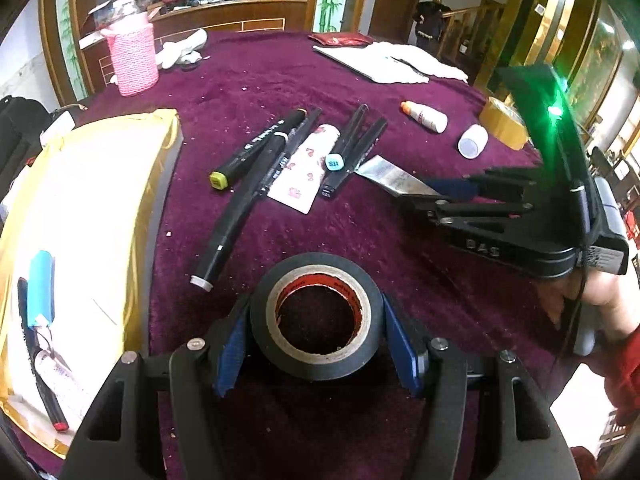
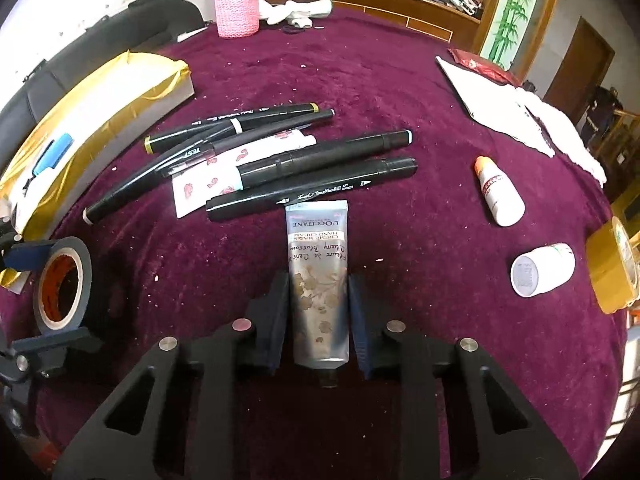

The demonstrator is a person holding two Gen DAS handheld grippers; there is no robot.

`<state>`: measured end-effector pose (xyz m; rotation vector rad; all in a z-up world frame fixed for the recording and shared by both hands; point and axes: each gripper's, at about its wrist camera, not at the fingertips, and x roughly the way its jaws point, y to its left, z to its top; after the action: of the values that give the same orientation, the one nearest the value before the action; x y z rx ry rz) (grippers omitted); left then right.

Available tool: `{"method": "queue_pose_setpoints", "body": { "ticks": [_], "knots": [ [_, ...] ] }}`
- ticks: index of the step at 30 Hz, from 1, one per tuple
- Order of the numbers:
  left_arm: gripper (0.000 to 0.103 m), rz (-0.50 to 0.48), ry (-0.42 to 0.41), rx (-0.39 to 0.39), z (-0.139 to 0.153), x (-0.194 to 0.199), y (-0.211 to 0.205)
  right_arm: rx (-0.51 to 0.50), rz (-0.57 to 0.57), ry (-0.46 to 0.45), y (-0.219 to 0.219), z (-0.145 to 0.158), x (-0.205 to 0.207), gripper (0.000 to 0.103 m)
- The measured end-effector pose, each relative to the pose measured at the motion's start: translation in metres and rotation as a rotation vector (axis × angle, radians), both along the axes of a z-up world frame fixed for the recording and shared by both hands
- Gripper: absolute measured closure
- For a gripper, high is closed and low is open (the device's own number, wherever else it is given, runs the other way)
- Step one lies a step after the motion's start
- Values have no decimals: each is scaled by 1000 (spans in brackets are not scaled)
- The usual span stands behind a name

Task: Organize objects
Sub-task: 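Grasp the black tape roll with the left tool while the right tool grasps the silver cream tube, then carry the tape roll and silver tube with both tools over the white tray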

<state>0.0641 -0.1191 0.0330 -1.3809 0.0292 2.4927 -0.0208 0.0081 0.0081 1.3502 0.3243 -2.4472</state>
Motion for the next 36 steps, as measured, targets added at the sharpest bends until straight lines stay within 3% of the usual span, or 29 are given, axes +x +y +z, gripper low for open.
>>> {"method": "queue_pose_setpoints", "body": {
  "ticks": [5,9,27,36],
  "knots": [
    [40,10,14,3,5,-2,-5,-124,-6,-24,12,11,8,75],
    [40,8,27,8,7,-4,-4,-154,-3,2,14,23,16,75],
    [40,69,73,32,27,-13,-33,-182,-31,89,5,76,25,75],
    [40,120,76,58,30,-19,-50,-186,6,88,-16,88,18,75]
  ]
}}
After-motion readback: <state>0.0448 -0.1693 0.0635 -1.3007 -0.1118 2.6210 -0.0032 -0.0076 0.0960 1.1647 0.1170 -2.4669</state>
